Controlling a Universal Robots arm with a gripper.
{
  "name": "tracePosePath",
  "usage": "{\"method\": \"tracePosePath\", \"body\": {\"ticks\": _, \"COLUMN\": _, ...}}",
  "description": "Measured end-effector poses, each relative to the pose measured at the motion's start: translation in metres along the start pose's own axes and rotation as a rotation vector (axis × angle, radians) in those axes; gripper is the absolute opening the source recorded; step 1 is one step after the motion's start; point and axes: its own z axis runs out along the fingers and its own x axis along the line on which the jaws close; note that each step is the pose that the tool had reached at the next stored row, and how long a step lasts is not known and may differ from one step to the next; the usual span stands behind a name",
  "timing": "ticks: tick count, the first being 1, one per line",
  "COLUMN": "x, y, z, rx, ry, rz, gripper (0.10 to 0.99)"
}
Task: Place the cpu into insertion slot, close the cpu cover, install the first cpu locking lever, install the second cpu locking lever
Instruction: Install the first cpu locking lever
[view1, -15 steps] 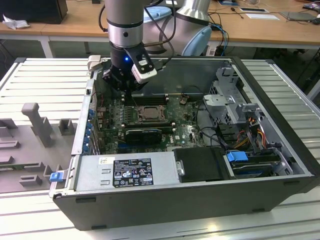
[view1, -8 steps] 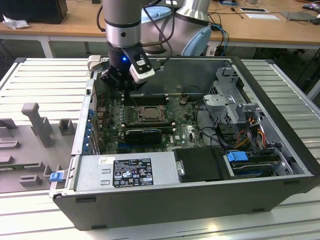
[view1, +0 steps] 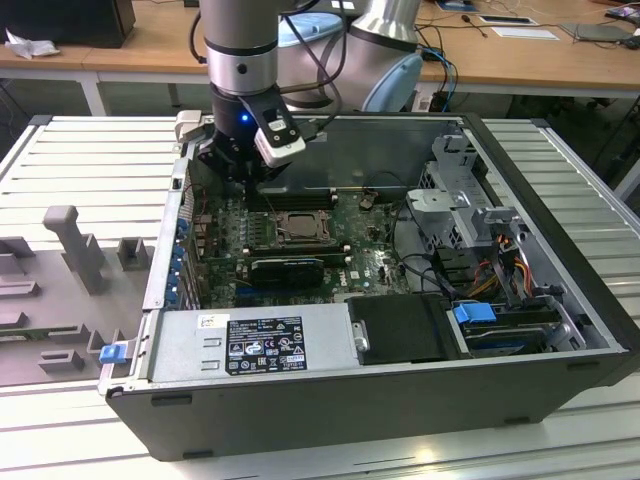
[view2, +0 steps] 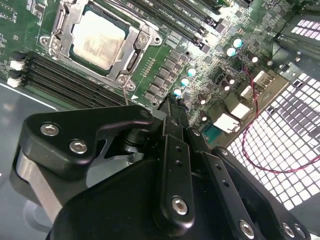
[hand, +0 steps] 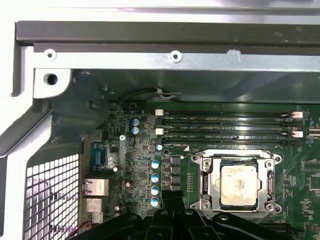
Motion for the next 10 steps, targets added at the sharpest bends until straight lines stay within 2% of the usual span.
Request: {"method": "tracePosePath", "body": {"ticks": 10, "x": 0.0078, "y": 0.0, "z": 0.0, "rx": 0.0, "ry": 0.0, "rz": 0.0, "gripper": 0.106}}
